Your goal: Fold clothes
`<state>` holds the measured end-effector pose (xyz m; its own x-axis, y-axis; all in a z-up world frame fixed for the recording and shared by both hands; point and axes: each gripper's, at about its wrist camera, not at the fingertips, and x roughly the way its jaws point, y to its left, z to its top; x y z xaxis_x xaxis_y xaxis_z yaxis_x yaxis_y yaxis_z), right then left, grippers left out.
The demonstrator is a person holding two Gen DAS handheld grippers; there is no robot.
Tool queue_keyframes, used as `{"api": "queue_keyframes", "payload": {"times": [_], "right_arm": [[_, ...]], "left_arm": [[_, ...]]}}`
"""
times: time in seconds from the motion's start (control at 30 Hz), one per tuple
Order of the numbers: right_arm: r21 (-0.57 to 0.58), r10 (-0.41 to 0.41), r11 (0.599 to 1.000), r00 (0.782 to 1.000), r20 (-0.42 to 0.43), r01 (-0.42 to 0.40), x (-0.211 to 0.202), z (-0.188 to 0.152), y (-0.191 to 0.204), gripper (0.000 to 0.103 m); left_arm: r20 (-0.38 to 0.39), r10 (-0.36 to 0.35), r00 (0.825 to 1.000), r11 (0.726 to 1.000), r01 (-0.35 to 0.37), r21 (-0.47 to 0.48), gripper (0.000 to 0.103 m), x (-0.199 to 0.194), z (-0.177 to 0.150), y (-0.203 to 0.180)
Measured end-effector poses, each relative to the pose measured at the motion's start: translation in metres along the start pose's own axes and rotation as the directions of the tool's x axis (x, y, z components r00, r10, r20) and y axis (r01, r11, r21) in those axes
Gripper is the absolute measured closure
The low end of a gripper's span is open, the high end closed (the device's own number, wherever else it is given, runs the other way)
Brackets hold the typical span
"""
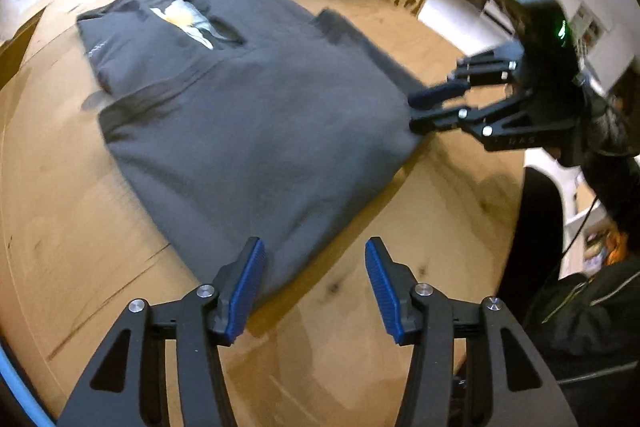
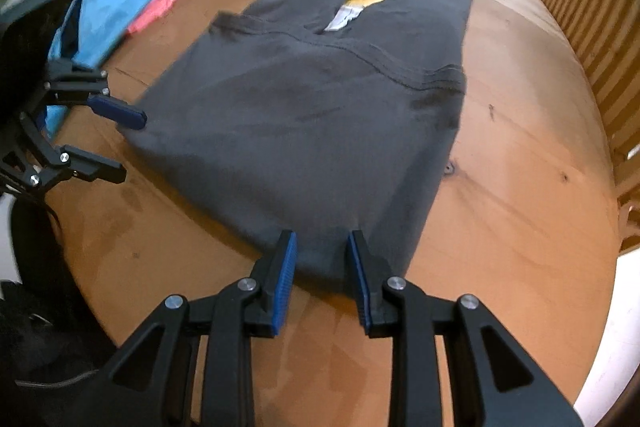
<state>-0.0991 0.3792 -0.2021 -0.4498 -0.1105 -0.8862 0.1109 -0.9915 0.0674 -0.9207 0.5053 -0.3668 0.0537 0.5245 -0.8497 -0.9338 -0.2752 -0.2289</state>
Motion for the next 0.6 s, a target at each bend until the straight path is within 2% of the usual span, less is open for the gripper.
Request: {"api": "queue_keyframes", "payload": {"times": [0.1, 0.23, 0.33, 0.43, 0.47, 0.5, 0.6], "right_arm": [[0.074, 0.032, 0.996, 0.995, 0.097, -0.039, -0.015, 0.002, -0.015, 0.076], [0.076, 0.045, 0.996, 0.990, 0.137, -0.055, -0.006, 0.020, -0.016, 0.076], [0.003, -0.013, 1.000, 0.996, 0.089, 0.013, 0.016, 0.030, -0.002, 0.074], [-0.067, -0.073, 0.995, 0.995, 0.071, 0.078, 0.029, 0.030, 0.011, 0.071], [-0.058, -0.068, 0.996, 0.996, 0.062, 0.071, 0.026, 0.026, 0.010, 0.071], [-0.049, -0.062, 0.997, 0.997, 0.053, 0.065, 0.024, 0.023, 0.008, 0.071], [-0.063, -0.043, 0.997, 0.999, 0.033, 0.045, 0.018, 0.011, 0.010, 0.071]], "left_arm": [[0.069, 0.015, 0.997, 1.000, -0.016, 0.013, 0.054, -0.019, 0.004, -0.001], [0.097, -0.014, 0.995, 1.000, 0.013, 0.014, 0.054, -0.014, 0.028, 0.000], [0.086, 0.033, 0.996, 0.996, -0.040, 0.075, 0.054, 0.009, 0.044, -0.008], [0.006, 0.105, 0.994, 0.986, -0.105, 0.133, 0.054, 0.039, 0.047, -0.010], [-0.017, 0.116, 0.993, 0.983, -0.112, 0.147, 0.053, 0.047, 0.044, -0.010], [0.003, 0.117, 0.993, 0.980, -0.116, 0.162, 0.053, 0.046, 0.041, -0.012], [0.001, 0.103, 0.995, 0.987, -0.103, 0.127, 0.053, 0.040, 0.032, -0.013]]}}
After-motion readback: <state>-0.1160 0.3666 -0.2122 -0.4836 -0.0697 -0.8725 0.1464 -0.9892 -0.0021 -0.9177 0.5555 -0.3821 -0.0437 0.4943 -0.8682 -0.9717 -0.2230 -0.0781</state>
